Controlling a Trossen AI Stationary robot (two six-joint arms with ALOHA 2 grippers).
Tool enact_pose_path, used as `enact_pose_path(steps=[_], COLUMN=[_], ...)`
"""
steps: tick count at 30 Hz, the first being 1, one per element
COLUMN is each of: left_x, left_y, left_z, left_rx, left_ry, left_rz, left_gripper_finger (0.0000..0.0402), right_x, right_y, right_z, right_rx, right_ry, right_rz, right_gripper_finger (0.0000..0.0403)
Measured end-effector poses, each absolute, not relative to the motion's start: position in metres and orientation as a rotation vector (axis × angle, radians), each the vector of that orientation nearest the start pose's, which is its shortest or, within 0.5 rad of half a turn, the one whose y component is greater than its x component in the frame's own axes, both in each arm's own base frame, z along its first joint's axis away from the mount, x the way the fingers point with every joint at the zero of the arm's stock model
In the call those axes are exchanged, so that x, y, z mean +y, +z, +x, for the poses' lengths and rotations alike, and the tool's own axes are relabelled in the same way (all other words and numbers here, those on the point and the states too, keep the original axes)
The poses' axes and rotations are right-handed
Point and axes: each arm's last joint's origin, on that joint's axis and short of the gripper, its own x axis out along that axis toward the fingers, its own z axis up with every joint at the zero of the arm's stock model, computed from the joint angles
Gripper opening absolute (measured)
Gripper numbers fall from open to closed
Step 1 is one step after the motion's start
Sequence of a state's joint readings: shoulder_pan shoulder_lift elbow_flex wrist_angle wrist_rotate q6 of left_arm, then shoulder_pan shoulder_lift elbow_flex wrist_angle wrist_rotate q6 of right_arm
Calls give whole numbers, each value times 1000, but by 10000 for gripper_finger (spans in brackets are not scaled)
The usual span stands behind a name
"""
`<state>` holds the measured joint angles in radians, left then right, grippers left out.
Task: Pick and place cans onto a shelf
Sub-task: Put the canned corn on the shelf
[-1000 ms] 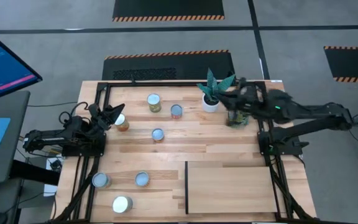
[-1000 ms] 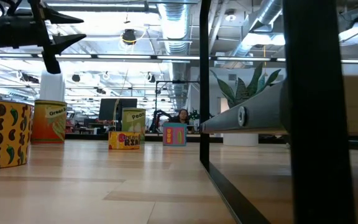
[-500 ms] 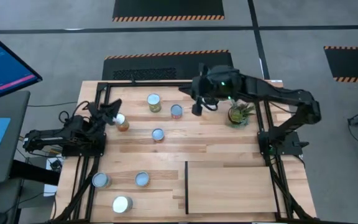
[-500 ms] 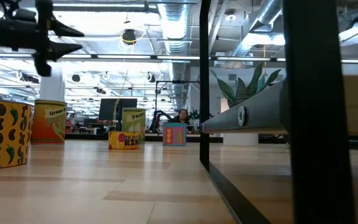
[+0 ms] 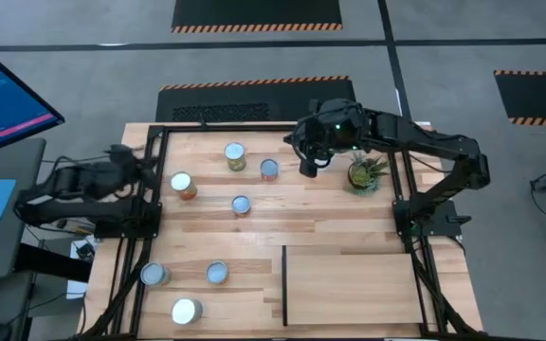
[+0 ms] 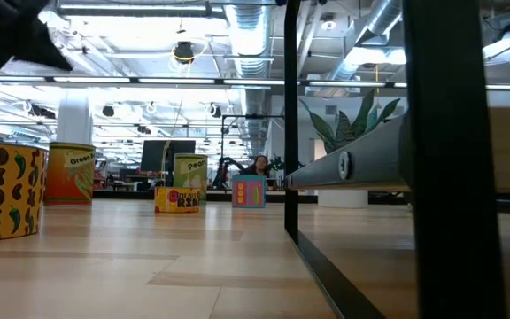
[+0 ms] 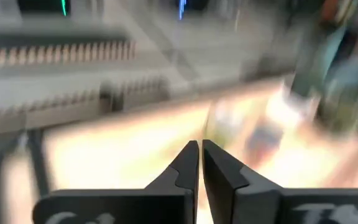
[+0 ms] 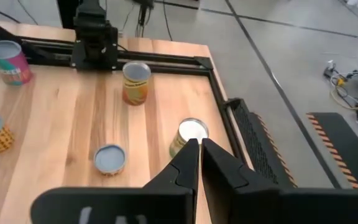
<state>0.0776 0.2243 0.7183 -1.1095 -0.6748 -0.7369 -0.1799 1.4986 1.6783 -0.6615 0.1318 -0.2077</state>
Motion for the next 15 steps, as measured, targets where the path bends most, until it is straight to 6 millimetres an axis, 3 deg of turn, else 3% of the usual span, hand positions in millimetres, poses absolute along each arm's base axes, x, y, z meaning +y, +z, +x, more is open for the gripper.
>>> enact_pose_path(steps=[5, 10, 15], left_x=[20, 23, 22], left_y=[266, 261, 255], left_z=[40, 61, 75], left_rx=[635, 758, 865], left_ry=[997, 1066, 1081], left_rz=[-475, -401, -449], left_gripper_finger=[1, 0, 0], right_x=[-62, -61, -59], right_y=[421, 420, 416], right_z=[315, 313, 311], right_rx=[526, 537, 578], right_ry=[-261, -267, -272], right_rz=[-163, -130, -87], right_gripper_finger=[43, 43, 43])
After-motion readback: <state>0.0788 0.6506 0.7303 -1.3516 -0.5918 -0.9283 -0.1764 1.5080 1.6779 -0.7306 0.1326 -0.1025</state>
